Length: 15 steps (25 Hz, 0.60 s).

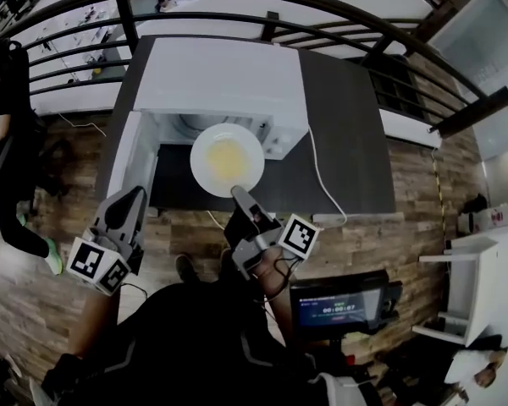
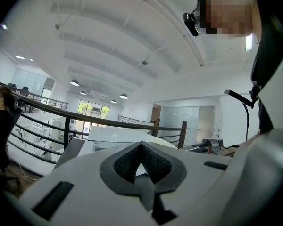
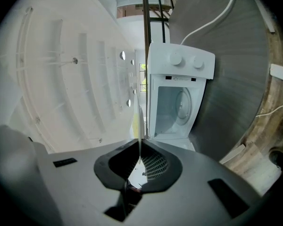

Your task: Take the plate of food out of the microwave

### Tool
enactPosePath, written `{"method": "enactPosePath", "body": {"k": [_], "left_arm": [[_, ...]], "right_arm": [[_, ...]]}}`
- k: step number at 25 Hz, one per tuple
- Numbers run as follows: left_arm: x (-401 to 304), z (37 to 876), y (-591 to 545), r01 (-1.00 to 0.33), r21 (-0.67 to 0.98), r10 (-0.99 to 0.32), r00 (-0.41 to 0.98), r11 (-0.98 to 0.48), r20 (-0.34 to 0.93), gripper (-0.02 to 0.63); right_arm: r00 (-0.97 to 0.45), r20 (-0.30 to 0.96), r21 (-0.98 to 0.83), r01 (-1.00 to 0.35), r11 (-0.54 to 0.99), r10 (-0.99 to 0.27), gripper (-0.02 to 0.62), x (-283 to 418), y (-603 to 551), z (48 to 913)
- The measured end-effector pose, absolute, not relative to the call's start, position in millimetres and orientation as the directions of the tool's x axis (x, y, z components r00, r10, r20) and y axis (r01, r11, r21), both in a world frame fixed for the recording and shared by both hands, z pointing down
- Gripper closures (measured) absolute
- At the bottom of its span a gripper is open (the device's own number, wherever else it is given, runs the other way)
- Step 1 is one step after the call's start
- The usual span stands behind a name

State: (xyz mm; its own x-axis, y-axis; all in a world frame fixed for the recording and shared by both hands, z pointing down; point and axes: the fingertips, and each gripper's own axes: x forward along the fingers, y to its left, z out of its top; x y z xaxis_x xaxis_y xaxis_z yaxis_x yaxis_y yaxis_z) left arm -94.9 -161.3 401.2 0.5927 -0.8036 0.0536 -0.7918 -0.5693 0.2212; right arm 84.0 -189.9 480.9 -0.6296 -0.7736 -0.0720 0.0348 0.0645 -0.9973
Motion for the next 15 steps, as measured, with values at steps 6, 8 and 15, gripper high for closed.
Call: {"method": "enactPosePath", "body": {"k": [6,8,15], "left_arm": [[-99.4,392.9,-162.2,-0.828,0.189,-0.833,0.548,-0.528,0.074,0.603],[-94.2,389.5,-161.9,-0.824,0.186,-0.829,0.555,-0.536,0.07,0.603],[-92.6,394.9,-161.4,-0.827,0.185,-0.832,0.55,-0.531,0.068,0.603]], "right_arm": [[-0.657,-0.056,-0.997,-0.002,0.076,-0.752,0.583,88.1,-188.5,474.6],[-0.657,-0.065,-0.997,0.003,0.083,-0.751,0.583,90.6,-190.0,472.9],[-0.661,-0.072,-0.996,0.004,0.092,-0.747,0.583,91.8,-189.4,476.0]]}}
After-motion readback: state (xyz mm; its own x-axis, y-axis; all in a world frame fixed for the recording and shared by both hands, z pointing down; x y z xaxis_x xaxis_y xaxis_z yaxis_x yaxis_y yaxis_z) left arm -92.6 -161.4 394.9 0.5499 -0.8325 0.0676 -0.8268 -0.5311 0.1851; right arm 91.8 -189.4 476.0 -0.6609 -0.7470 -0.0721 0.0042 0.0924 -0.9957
